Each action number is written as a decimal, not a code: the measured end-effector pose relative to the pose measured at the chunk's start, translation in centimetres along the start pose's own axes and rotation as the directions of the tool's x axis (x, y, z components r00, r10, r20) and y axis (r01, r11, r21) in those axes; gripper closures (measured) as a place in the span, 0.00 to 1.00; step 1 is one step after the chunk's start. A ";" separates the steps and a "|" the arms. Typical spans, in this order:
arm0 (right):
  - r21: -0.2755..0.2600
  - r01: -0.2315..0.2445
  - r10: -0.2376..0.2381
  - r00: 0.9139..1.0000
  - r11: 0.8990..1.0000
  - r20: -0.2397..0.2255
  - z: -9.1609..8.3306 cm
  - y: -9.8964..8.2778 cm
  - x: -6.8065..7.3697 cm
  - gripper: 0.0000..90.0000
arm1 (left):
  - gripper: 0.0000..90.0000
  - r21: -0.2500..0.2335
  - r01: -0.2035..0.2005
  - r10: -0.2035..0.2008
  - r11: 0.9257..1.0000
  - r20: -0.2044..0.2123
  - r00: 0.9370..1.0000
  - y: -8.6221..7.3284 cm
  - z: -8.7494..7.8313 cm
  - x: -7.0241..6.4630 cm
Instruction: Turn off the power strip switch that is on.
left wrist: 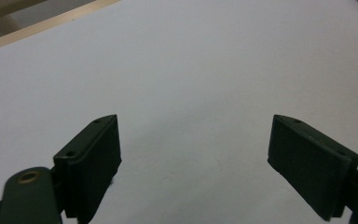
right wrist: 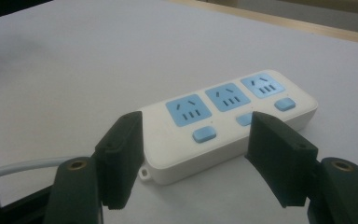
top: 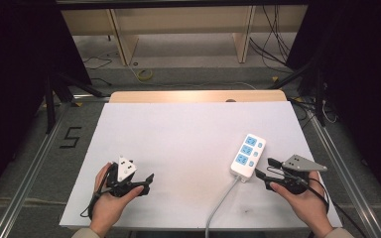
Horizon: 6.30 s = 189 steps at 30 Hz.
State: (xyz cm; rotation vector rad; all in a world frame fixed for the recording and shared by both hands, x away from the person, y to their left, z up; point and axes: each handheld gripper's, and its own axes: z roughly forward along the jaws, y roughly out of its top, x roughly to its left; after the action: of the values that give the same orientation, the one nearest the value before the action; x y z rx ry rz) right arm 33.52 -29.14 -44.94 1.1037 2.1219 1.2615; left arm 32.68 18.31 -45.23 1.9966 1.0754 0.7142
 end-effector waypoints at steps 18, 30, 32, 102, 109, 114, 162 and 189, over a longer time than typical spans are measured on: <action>0.123 0.033 -0.045 0.994 0.992 0.096 0.3 1.8 -1.2 1.00 | 0.19 0.002 -0.003 0.003 1.000 0.000 1.000 0.0 0.1 -0.1; 0.216 0.007 -0.027 0.995 0.976 0.092 2.7 3.9 -2.4 1.00 | 0.20 0.005 -0.014 0.014 1.000 0.001 1.000 0.1 0.1 -0.2; 0.231 0.000 -0.022 0.995 0.973 0.093 3.1 4.2 -2.6 1.00 | 0.20 0.006 -0.017 0.017 1.000 0.001 1.000 0.1 0.1 -0.2; 0.524 -0.075 0.019 0.994 0.848 0.111 9.3 6.8 -3.7 1.00 | 0.21 0.001 -0.026 0.026 1.000 -0.015 1.000 0.3 0.2 -0.3; 0.537 -0.081 0.024 0.993 0.839 0.113 9.4 6.9 -3.5 1.00 | 0.21 -0.002 -0.027 0.027 1.000 -0.016 1.000 0.3 0.2 -0.3; 0.538 -0.093 0.034 0.992 0.838 0.119 9.5 7.0 -3.4 1.00 | 0.21 -0.001 -0.028 0.028 1.000 -0.018 0.999 0.3 0.2 -0.3; 0.563 -0.083 0.008 0.991 0.822 0.135 9.6 7.2 -3.5 1.00 | 0.21 -0.004 -0.028 0.028 1.000 -0.023 0.999 0.3 0.1 -0.2; 0.559 -0.095 0.021 0.990 0.824 0.137 9.6 7.0 -3.6 1.00 | 0.21 -0.005 -0.030 0.030 1.000 -0.027 0.999 0.4 0.0 -0.3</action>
State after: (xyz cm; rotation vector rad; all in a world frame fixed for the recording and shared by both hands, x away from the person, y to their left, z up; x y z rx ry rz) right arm 45.18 -25.14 -43.61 1.4447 2.4463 0.5529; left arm 32.74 17.93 -44.99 2.0079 1.0600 0.7612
